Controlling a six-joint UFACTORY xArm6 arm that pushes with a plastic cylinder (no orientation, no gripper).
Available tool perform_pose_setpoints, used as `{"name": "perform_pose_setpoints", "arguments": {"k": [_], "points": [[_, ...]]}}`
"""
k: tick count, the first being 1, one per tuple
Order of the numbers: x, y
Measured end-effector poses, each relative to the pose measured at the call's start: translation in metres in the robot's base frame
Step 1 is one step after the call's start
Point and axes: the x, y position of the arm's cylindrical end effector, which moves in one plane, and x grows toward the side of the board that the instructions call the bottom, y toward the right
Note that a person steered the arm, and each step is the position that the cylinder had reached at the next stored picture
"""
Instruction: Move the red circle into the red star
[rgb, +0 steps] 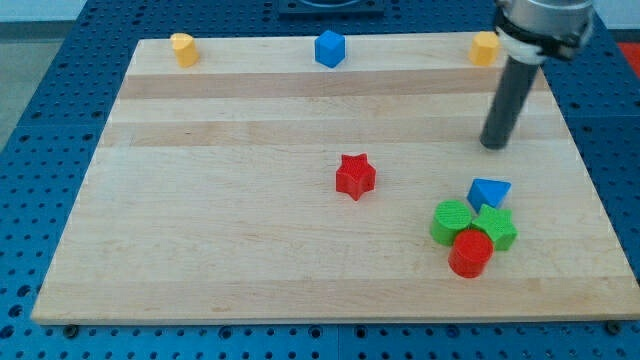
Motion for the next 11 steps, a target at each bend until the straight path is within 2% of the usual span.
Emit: {"name": "perform_pose_setpoints", "arguments": {"k": [2, 3, 4, 5, 6, 9, 11], "points": [[0.090, 0.037], [0.138, 0.030], [0.160, -0.014], [0.162, -0.062], [0.162, -0.083], [0.132, -0.092], [0.102, -0.137]]}}
